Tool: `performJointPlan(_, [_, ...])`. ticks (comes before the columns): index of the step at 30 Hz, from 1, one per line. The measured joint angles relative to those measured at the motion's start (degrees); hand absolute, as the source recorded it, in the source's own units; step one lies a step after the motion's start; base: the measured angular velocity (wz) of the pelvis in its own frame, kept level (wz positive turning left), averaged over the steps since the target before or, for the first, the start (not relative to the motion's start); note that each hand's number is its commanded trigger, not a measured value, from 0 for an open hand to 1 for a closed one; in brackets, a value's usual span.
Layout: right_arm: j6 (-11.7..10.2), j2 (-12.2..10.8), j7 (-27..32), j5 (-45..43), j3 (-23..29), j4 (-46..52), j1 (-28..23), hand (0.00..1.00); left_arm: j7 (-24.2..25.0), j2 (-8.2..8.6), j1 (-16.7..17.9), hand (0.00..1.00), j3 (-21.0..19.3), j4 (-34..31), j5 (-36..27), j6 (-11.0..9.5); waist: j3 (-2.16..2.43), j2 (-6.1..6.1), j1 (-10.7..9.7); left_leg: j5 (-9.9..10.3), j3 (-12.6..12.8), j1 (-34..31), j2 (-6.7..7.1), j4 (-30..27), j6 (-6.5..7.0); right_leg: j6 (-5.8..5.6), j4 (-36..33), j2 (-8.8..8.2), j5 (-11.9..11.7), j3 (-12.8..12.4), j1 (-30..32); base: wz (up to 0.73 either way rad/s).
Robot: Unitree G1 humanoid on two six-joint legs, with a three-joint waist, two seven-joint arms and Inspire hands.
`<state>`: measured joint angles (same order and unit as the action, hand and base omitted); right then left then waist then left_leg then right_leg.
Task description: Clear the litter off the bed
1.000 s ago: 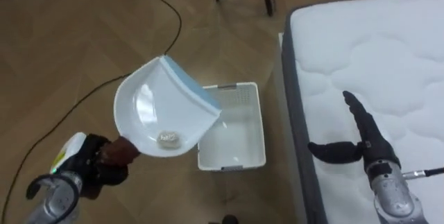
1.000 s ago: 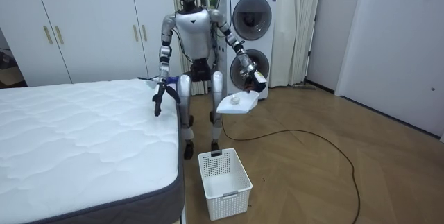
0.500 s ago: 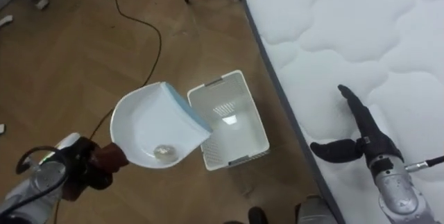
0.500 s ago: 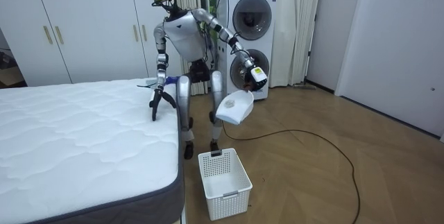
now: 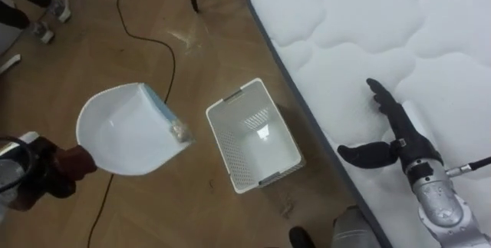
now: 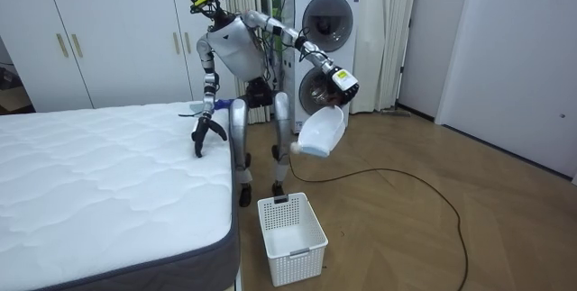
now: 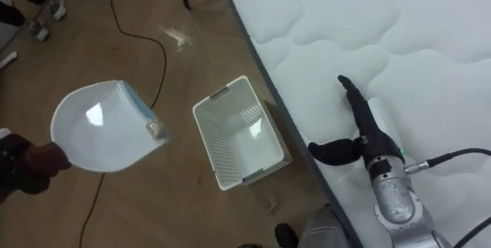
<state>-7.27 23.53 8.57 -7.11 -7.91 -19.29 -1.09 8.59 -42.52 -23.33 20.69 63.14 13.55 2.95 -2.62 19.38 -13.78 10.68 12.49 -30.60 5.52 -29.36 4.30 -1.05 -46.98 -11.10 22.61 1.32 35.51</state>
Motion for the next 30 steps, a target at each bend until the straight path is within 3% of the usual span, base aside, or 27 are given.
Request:
performJointPlan(7, [1.9,1.3,0.1,2.3,-0.3,2.0,-0.3,0.00,0.7,0.00,0.4,1.00,1.4,1.6,-0.5,1.9,-0.12,0.18,0.5,0.1,0.0,-0.6,-0.15,-0.4,0.07,-0.02,-0.1,0.01,0.1,0.3,0.4,0.00])
performJointPlan(18, [1.9,1.5,1.2,2.4,-1.0,2.0,-0.7,0.00,0.7,0.00,-1.0,1.00,1.5,1.0,2.3,3.0,-0.17,0.10,1.3,0.1,0.2,-1.0,-0.41,-0.5,0.09,-0.01,-0.1,0.18,0.1,0.4,0.6,0.00])
performJointPlan(20, [1.9,1.4,1.2,2.5,-1.1,2.0,-0.7,0.00,0.7,-0.01,-1.9,1.00,1.5,1.0,2.1,3.0,-0.29,-0.08,1.3,0.2,1.5,-1.0,-0.98,-0.7,0.23,0.00,-0.2,0.19,0.1,0.5,0.6,0.00])
performJointPlan(22, [1.9,1.4,1.3,2.6,-1.2,2.0,-0.6,0.00,0.7,-0.01,-3.9,1.00,1.6,1.0,2.2,3.0,-0.74,-0.63,1.3,0.5,3.4,-1.1,-1.86,-1.6,0.66,0.07,-0.6,0.19,0.2,0.5,0.6,0.00])
performJointPlan(30, [1.8,1.5,1.5,4.5,-2.7,1.6,-0.4,0.00,0.6,0.12,-5.6,1.00,3.0,-2.1,0.1,2.9,-1.22,-1.61,1.0,0.7,3.2,-1.1,-2.09,-2.4,0.81,0.09,-0.6,0.31,0.1,0.6,0.4,0.00])
